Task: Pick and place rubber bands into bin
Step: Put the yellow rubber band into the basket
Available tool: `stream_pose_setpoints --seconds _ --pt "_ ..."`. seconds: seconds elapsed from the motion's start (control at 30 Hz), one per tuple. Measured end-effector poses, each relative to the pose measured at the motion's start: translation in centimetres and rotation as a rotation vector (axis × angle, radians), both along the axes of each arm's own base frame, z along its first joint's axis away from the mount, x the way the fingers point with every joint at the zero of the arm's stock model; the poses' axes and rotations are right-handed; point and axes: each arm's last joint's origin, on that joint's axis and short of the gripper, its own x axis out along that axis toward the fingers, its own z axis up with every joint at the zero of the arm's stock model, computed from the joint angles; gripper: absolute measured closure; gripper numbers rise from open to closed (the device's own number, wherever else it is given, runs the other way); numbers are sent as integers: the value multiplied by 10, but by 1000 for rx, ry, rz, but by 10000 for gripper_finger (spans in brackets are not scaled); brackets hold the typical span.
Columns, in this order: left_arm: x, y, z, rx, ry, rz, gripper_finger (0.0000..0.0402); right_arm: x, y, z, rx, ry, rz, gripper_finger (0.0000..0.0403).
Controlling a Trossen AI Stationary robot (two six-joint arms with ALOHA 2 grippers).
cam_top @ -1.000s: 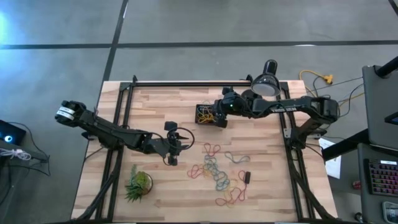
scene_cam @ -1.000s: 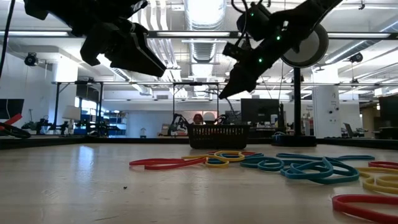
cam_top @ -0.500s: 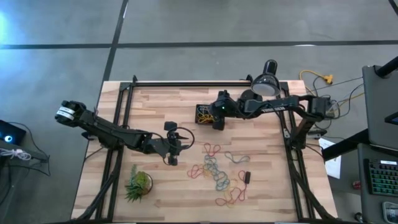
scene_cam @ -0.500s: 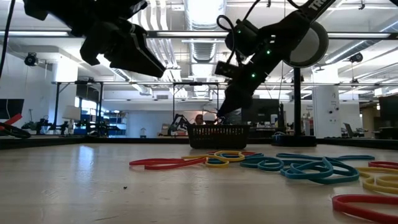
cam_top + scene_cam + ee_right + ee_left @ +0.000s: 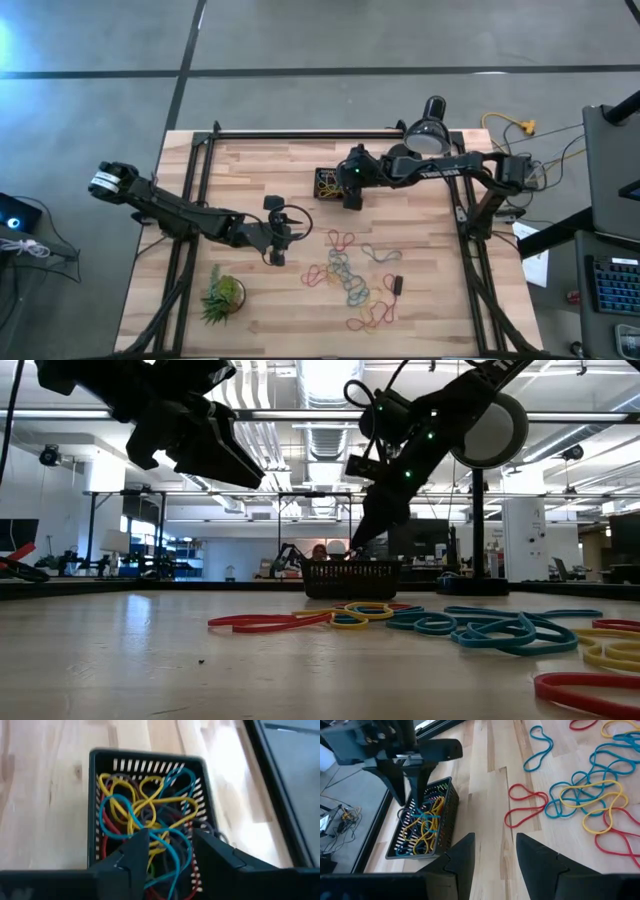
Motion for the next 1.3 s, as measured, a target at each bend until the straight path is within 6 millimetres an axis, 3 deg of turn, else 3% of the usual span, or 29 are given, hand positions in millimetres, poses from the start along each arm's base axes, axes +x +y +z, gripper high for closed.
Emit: stream_pose_setpoints --seconds 0.23,0.4,0.7,0.97,1.3 --pt "0 0 0 -1 -1 0 274 1 0 23 -6 -30 3 225" --pt "-1 0 -2 1 5 1 274 -6 15 34 111 -3 75 220" --pt "-4 1 -8 6 23 1 274 -25 70 23 310 172 138 236" --pt "-4 1 -9 7 25 0 274 -36 126 8 379 265 176 251" --pt "-4 1 -9 7 24 0 274 -58 185 3 433 402 159 267"
